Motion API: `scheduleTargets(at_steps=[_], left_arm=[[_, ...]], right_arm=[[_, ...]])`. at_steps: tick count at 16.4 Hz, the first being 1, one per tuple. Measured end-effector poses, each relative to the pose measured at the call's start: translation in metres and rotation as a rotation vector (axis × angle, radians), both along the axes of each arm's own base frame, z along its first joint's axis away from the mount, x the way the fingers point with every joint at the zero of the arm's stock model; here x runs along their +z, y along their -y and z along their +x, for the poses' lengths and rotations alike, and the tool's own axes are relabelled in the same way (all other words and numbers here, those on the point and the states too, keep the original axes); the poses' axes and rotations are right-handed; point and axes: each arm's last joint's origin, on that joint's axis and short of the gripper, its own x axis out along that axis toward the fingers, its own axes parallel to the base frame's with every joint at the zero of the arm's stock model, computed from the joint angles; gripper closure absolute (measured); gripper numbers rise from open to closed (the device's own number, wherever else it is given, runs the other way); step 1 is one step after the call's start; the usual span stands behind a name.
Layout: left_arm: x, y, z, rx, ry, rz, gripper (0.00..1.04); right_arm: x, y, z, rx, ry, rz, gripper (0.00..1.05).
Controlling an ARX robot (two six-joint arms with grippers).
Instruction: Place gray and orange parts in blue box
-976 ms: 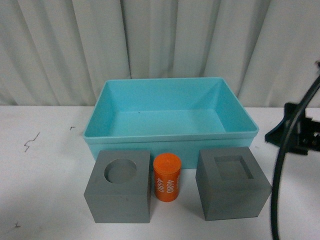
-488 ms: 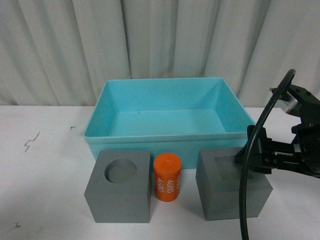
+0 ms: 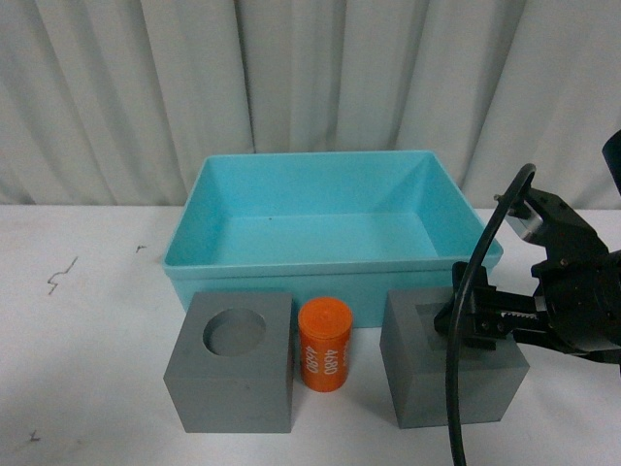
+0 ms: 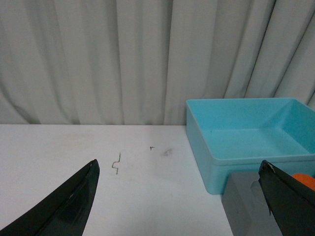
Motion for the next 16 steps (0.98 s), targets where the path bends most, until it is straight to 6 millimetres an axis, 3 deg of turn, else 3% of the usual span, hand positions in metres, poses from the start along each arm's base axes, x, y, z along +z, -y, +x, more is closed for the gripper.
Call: scheduleTargets(at_steps=[1,8,16], left_arm=[[0.0,0.0,0.0,0.0,0.0,0.0,0.07],[0.0,0.0,0.0,0.0,0.0,0.0,0.07],[0.0,0.0,0.0,0.0,0.0,0.0,0.07]], right_arm=[[-0.001,0.001,0.001,-0.004,0.004,0.002,0.07],[0.009,0.002,-0.001,-0.002,0.035,0.001,0.81],[0.015,0.001,-0.011,0.008,0.02,-0.002,0.85]])
